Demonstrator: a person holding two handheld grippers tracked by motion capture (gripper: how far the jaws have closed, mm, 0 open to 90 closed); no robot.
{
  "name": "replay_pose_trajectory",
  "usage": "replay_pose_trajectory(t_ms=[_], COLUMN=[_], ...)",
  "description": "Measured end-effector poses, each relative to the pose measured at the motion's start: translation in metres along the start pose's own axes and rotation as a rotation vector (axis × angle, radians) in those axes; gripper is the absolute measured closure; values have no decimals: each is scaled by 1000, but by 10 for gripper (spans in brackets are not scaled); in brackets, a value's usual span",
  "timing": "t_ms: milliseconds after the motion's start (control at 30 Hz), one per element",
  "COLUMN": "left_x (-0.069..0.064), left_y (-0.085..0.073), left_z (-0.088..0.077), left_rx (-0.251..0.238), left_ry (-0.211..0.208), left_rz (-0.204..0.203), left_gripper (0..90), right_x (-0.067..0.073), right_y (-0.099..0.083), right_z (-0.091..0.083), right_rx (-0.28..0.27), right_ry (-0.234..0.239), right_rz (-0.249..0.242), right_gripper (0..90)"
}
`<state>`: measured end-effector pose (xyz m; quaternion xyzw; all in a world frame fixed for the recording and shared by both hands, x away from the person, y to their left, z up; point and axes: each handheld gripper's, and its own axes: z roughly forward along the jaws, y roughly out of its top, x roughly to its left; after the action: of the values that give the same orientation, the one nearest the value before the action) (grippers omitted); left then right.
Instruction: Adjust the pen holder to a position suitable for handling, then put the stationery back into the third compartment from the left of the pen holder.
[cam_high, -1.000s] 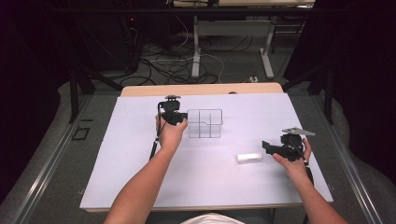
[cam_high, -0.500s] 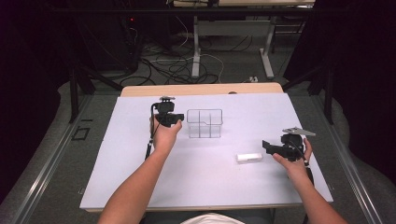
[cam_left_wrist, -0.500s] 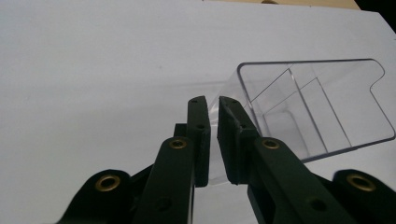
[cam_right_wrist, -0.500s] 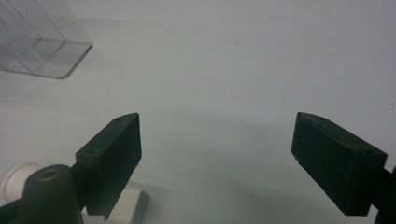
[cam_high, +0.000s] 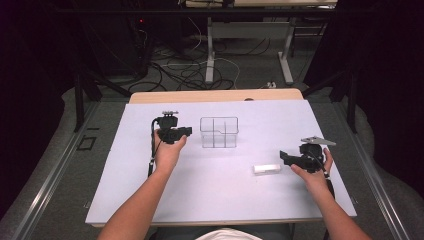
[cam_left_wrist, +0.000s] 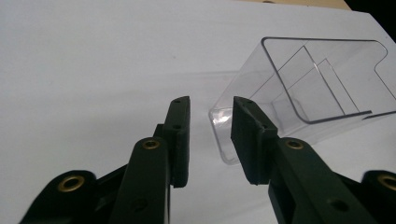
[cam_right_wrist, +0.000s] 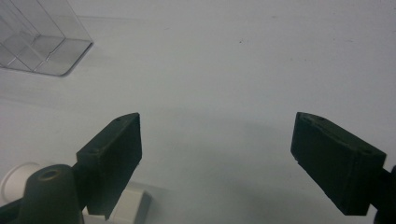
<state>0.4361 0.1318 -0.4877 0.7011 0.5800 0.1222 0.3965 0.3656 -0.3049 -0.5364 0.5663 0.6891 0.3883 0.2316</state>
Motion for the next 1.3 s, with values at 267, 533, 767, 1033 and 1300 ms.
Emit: replay_pose_trajectory(t_ms=[267,533,767,1033,1300], left_x=[18,32,37,40,41], left_y=[-14,-26,-34,-36,-41], left_z=[-13,-31,-43,-50,-55], left_rx=[-44,-77,-89,-123,-128], left_ry=[-17,-60,-15,-6,-12], left_rz=[34,33,64,47,97], left_gripper=[522,368,173,108,82], right_x=[3,10,13,20,25], right_y=[2,3,4,6,10], right_z=[1,0,-4,-7,-10], right_rx=[-7,-14,-26,-30,-18], right_ry=[5,21,32,21,36], right_rz=[-3,-37,-64,-120,-159], right_gripper=[158,158,163,230,304])
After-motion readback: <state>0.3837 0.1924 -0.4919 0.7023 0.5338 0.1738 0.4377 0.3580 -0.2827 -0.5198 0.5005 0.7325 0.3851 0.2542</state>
